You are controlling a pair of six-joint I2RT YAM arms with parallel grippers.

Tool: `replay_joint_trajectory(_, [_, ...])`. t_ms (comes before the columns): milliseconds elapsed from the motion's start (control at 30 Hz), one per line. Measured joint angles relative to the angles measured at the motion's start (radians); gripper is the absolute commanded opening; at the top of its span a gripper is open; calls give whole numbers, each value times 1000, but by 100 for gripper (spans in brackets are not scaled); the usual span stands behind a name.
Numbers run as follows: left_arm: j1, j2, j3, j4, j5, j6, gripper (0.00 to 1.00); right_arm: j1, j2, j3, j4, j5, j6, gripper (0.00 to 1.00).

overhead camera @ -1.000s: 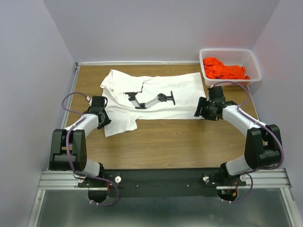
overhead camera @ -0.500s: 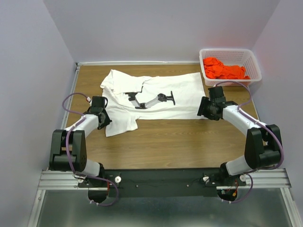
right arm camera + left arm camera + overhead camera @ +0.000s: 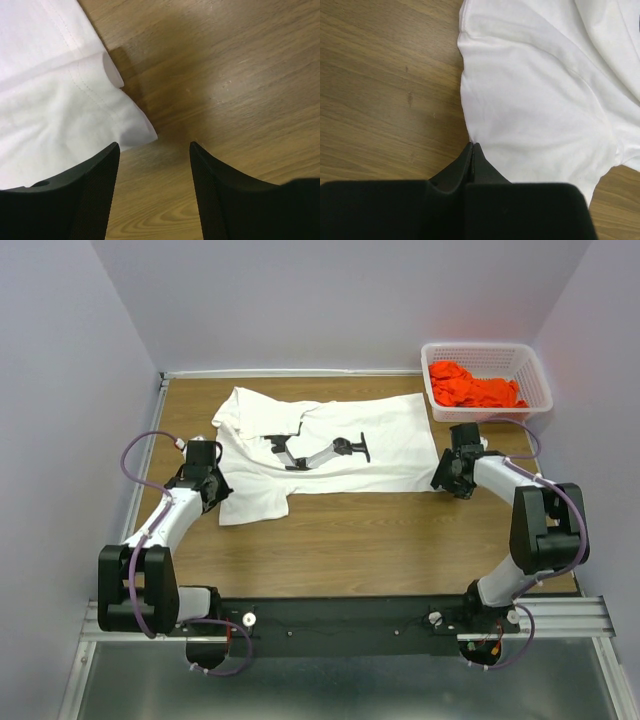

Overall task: Fold and stack the t-shirts
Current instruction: Flatten the tshirt out

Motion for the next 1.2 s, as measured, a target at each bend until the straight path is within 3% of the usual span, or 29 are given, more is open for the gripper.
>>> replay_joint_trajectory(833, [0, -32, 0, 7, 16, 19, 0, 0, 56, 100, -34, -10, 33, 59])
replay_joint_trajectory(1200, [0, -60, 0, 16, 44, 19, 0, 0, 113, 105, -34, -10, 51, 51])
